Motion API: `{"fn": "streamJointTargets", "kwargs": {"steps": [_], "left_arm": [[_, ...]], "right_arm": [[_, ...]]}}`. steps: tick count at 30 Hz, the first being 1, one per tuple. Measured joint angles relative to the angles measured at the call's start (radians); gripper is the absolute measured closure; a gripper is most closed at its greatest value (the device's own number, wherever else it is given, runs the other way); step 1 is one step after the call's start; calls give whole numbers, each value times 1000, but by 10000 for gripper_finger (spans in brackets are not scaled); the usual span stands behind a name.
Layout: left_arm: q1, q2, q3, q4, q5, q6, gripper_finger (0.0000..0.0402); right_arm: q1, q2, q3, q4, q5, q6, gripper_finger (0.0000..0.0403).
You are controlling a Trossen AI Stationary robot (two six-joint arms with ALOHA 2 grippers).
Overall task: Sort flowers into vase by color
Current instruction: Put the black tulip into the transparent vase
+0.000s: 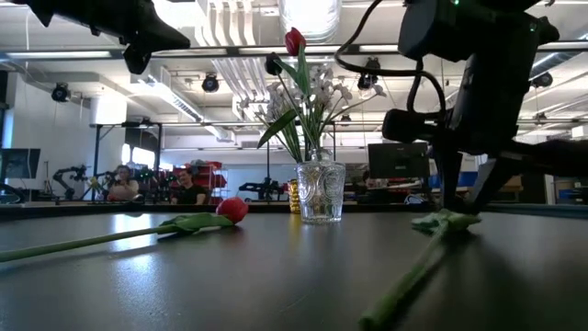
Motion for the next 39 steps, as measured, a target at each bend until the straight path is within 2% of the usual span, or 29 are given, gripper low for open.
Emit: {"fn": "streamJointTargets", "kwargs": {"steps": [6,11,15,23,28,33,39], "left_arm": [[-1,-4,0,-1,-13,-2,401],[-1,-14,0,-1,-14,-17,401],[-1,-24,0,-2,-15,-17,401],[-1,-43,0,-2,-14,-22,401],[-1,-58,0,-2,-14,-26,401],[-1,-66,0,-4,-14,-26,401],[-1,-67,0,-4,-14,-25,401]], "right_arm": [[-1,0,34,-2,109,-103,385],[-8,-6,126,-20,278,-231,388],[-16,-10,253,-94,442,-369,389],[-21,-10,587,-280,789,-780,390],[-31,-12,754,-298,1003,-1103,390],[-44,-12,862,-293,1123,-1317,390],[-57,-12,894,-271,1179,-1371,390]]}}
